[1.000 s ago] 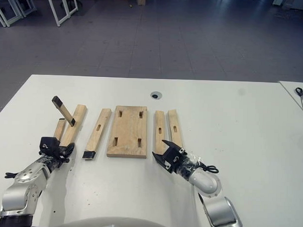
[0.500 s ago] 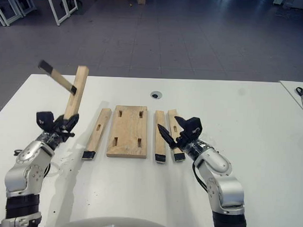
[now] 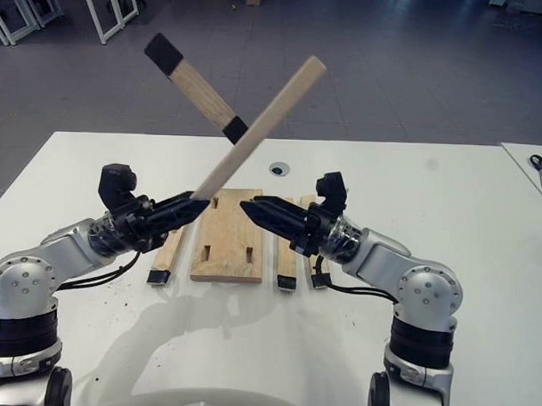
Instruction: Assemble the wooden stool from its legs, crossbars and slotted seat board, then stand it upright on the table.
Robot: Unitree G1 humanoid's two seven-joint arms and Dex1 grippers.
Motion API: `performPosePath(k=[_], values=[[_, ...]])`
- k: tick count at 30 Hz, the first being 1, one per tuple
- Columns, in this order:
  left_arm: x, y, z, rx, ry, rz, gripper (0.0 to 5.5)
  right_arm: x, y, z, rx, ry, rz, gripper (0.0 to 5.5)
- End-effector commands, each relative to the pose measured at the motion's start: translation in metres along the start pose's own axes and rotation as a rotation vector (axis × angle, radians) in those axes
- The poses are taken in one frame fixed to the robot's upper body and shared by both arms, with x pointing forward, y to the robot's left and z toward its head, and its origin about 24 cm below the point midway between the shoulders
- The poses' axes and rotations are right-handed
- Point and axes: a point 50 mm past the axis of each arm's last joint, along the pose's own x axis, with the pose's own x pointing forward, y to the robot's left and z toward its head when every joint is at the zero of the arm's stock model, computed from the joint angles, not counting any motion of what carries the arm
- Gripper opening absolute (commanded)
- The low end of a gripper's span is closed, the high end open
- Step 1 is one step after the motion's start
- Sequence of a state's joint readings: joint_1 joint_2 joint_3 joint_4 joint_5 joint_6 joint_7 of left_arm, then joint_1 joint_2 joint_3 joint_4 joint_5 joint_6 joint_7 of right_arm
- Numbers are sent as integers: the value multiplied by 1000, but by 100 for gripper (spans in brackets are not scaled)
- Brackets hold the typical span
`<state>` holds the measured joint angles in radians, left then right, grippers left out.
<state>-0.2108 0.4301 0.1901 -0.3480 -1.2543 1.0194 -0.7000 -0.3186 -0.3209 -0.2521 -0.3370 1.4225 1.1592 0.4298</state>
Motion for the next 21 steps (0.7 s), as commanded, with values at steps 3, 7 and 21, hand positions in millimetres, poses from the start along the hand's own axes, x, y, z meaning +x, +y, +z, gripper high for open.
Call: performPosePath(k=[3, 7, 21], values=[[5, -10, 0, -23, 60, -119, 203, 8, 24, 16, 3, -30, 150, 456], [7, -11, -1, -27, 75, -134, 203, 12, 34, 19, -11, -26, 189, 456], [4, -13, 8, -1, 85, -148, 203, 11, 33, 15, -97, 66, 155, 209]])
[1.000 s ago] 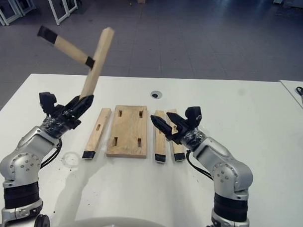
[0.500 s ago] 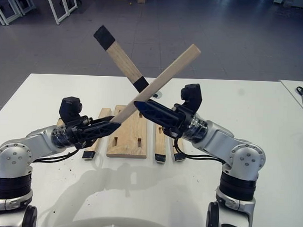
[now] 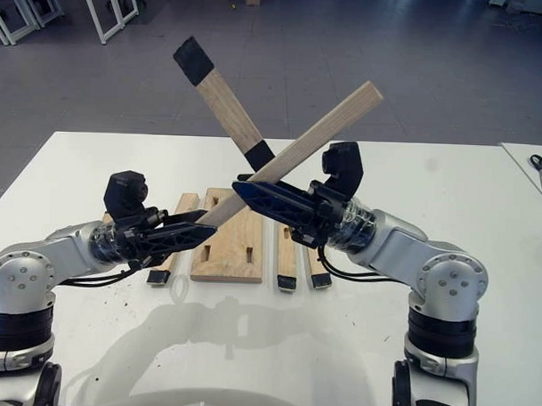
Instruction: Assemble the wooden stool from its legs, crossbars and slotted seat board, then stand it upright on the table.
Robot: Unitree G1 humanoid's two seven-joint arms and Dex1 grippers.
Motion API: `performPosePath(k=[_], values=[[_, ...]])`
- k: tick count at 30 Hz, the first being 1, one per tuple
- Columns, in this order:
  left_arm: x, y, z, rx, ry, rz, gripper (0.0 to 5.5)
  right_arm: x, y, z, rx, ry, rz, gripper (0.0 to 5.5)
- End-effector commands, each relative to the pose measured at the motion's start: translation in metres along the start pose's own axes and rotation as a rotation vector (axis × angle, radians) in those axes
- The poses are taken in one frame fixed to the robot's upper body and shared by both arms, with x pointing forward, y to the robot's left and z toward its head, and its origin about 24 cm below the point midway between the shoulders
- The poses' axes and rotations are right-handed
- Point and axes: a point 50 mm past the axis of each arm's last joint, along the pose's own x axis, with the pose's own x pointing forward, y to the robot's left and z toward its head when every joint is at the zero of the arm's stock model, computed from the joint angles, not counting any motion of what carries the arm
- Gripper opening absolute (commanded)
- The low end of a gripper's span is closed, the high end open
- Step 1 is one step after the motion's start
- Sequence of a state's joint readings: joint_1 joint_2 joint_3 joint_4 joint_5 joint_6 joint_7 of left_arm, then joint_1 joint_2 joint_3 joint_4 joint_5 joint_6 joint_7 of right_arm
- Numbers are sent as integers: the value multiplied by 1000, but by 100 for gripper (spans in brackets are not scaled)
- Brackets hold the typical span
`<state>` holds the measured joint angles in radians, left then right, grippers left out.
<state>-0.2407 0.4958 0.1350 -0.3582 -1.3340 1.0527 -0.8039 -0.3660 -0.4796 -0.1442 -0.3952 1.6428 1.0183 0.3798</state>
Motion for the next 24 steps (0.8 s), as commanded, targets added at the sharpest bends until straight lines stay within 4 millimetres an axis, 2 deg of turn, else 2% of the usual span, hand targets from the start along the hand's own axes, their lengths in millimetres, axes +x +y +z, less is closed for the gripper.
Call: performPosePath(k=[1, 7, 8, 9, 13, 15, 17, 18, 20, 22, 24], values=[[-2, -1, 8, 33, -4, 21, 203, 0, 4, 0, -34, 43, 27, 204], [-1, -4, 12, 76, -26, 15, 203, -7, -2, -2, -40, 62, -17, 204], [-1, -4, 13, 87, -34, 17, 241, -8, -3, -2, -42, 60, -25, 204], [-1, -5, 15, 96, -42, 15, 256, -9, -5, -2, -45, 58, -35, 204], [-10, -12, 32, 140, -156, 7, 259, -22, -13, -4, -48, 54, -103, 203], [-18, -9, 45, 191, -211, 83, 259, -30, -17, -6, -57, 57, -152, 203], [-26, 6, 50, 277, -205, 273, 259, -37, -21, -6, -75, 58, -206, 203], [-30, 17, 48, 314, -172, 378, 259, -40, -23, -6, -83, 57, -230, 203], [-37, 46, 28, 395, -21, 601, 259, -46, -26, -8, -95, 57, -267, 203], [-42, 73, -9, 504, 252, 771, 259, -49, -29, -10, -103, 66, -296, 203], [-44, 86, -40, 543, 434, 823, 259, -49, -31, -12, -108, 77, -309, 203]])
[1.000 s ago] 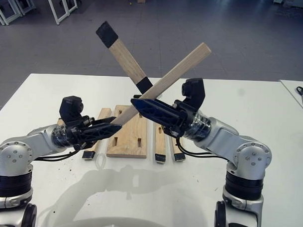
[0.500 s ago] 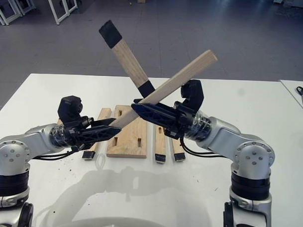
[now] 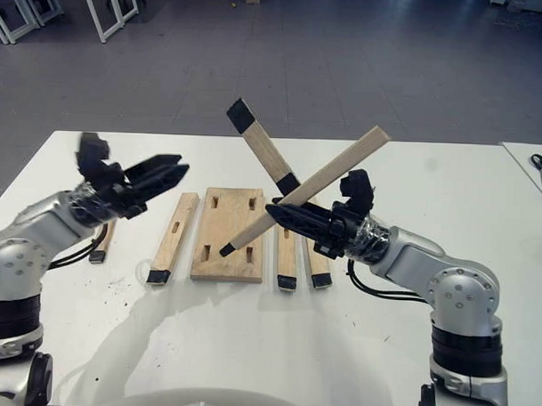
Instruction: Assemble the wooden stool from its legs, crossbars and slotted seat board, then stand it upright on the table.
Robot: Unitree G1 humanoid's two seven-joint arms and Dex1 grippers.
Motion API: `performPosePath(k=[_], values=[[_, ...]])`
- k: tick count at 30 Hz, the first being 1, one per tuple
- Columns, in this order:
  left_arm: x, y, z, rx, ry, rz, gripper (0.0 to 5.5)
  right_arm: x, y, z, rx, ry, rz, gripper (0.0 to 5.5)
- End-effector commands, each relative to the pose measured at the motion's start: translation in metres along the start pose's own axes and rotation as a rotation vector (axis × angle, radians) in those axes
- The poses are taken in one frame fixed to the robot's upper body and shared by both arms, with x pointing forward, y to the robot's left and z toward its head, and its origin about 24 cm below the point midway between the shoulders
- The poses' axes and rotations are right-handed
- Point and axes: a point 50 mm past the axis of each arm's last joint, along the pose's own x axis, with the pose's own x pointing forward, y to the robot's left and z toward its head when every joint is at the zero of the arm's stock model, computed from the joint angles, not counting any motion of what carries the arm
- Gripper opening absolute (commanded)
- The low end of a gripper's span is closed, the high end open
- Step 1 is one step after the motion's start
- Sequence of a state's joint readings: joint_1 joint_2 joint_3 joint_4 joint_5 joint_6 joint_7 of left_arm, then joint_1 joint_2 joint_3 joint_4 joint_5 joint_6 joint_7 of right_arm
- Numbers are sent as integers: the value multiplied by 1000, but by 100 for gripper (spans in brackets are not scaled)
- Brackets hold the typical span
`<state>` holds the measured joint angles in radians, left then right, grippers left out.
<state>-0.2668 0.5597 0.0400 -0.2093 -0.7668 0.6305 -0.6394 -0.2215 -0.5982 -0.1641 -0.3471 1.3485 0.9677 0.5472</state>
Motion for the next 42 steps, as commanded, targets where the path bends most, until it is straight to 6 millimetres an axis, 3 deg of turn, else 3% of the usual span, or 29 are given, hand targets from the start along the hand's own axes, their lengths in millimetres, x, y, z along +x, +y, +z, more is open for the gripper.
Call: performPosePath(k=[1, 3, 10, 14, 18, 24, 32, 36, 42], values=[[4, 1, -79, 242, 413, 114, 259, -3, -3, 0, -42, 11, -44, 203], [4, 0, -91, 283, 477, 137, 259, -3, -4, -1, -47, 16, -51, 203], [-11, -6, -103, 395, 682, 172, 259, -2, -4, -5, -58, 25, -65, 203], [-22, -21, -111, 486, 873, 43, 259, -2, -5, -4, -71, 28, -74, 203], [-33, -27, -111, 615, 964, -150, 259, 4, -10, 9, -203, 6, -111, 203], [-56, -7, -105, 761, 1000, -272, 259, 6, -28, 13, -358, 90, -172, 203], [-51, 10, -97, 835, 922, -252, 259, 2, -55, -15, -311, 215, -223, 203], [-49, 6, -100, 833, 920, -258, 259, -1, -49, -27, -221, 181, -232, 203], [-61, -2, -106, 793, 994, -224, 259, -11, -23, -30, -144, 107, -269, 203]])
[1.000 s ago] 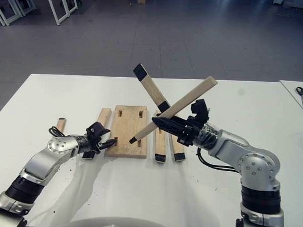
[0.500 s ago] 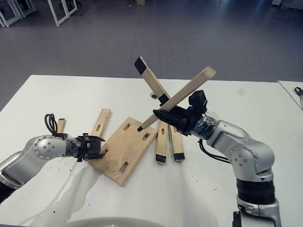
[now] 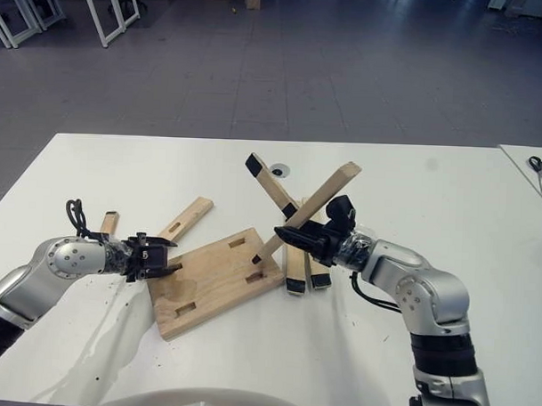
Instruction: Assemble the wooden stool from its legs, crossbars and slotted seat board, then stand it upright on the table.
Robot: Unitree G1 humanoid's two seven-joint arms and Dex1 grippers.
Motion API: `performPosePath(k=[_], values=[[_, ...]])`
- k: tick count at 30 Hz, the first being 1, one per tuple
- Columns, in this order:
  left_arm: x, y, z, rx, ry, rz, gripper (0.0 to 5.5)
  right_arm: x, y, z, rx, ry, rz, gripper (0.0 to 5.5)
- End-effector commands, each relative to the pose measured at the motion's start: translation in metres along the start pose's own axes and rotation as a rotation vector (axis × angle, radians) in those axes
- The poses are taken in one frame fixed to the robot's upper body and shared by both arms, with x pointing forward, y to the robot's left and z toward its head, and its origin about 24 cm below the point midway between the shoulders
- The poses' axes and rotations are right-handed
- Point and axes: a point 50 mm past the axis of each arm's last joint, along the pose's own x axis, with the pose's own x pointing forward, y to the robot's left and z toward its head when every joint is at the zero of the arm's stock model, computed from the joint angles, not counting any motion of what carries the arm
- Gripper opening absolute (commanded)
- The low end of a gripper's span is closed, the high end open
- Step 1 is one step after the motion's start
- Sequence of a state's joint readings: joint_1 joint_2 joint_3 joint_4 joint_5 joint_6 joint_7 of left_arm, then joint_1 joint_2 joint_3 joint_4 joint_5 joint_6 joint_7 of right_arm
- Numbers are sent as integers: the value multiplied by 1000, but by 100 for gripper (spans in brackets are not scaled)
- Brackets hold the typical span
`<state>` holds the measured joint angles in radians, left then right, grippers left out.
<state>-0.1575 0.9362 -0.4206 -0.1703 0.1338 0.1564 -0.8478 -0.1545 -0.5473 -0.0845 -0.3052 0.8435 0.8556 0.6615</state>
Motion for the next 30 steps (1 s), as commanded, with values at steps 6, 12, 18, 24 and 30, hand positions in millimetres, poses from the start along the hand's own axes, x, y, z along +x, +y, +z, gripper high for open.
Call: performPosePath(k=[6, 12, 18, 24, 30], values=[[9, -40, -13, -111, 117, -125, 259, -2, 13, -19, 74, 34, -49, 203], [11, -40, -8, -111, 104, -117, 259, 8, 3, -41, 113, 132, -167, 203], [13, -34, 5, -117, 68, -84, 259, 20, -2, -36, -155, 243, -312, 203], [18, -35, 13, -131, 39, -82, 259, 35, -8, -70, -246, 401, -284, 203], [22, -33, 14, -137, 33, -75, 259, 28, -36, -89, -144, 498, -283, 203]])
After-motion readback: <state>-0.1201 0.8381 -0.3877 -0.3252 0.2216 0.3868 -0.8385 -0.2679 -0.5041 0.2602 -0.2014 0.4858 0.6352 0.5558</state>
